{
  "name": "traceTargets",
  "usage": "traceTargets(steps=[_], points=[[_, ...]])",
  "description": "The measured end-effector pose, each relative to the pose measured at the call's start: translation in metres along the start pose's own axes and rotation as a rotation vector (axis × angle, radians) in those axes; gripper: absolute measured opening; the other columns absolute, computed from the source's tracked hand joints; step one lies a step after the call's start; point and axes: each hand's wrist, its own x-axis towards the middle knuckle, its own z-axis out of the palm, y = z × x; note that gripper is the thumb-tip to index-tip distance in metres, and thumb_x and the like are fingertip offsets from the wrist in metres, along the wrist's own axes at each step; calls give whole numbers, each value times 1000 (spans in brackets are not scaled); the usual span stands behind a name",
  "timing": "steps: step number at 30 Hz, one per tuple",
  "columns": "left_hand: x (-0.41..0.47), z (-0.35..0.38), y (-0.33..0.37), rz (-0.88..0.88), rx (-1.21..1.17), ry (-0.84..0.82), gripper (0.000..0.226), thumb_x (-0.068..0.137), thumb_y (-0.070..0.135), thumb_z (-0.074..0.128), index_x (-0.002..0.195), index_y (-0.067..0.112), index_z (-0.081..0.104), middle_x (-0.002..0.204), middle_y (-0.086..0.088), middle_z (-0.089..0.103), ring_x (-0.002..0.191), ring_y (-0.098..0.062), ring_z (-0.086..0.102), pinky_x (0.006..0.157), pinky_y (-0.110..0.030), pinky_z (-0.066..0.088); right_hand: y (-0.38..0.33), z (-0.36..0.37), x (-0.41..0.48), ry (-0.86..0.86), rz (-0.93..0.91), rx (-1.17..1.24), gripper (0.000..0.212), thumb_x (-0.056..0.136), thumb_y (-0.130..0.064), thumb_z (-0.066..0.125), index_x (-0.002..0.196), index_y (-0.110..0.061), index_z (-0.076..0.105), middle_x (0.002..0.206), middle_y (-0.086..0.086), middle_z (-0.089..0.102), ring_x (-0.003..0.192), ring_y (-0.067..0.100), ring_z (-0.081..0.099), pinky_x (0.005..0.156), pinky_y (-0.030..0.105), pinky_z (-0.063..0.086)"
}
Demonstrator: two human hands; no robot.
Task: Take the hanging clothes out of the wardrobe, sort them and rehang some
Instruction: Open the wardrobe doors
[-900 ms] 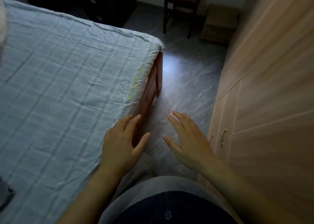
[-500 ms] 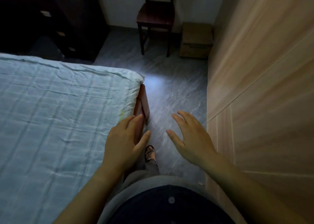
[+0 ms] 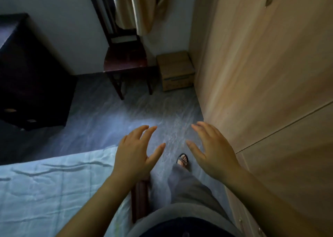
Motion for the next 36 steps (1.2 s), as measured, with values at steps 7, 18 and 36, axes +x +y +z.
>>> traceTargets(steps=[7, 18, 36], points=[[215, -11, 17, 157, 36, -27, 69, 85, 67, 26, 138, 27, 41, 136, -2, 50, 124, -22, 47, 100, -50, 41, 56, -57, 182, 179, 96, 11, 72, 86, -62, 23, 138, -16, 42, 143, 4, 41, 133, 18, 33, 108, 30, 27], [477, -27, 97, 554, 89, -61, 71, 81, 70, 21, 138, 31, 40, 140, 3, 46, 129, -20, 43, 105, -48, 37, 125, -148, 319, 576, 292, -58, 61, 90, -54, 35, 134, -14, 45, 138, 3, 45, 126, 12, 39, 99, 20, 30], [703, -43, 240, 1700, -341, 47, 55, 83, 37, 60, 130, 11, 49, 134, -8, 49, 120, -24, 48, 92, -38, 47, 131, -187, 440, 1685, 879, -137, 42, 88, -9, 60, 129, -12, 50, 110, 6, 60, 92, 4, 56, 79, 7, 43]])
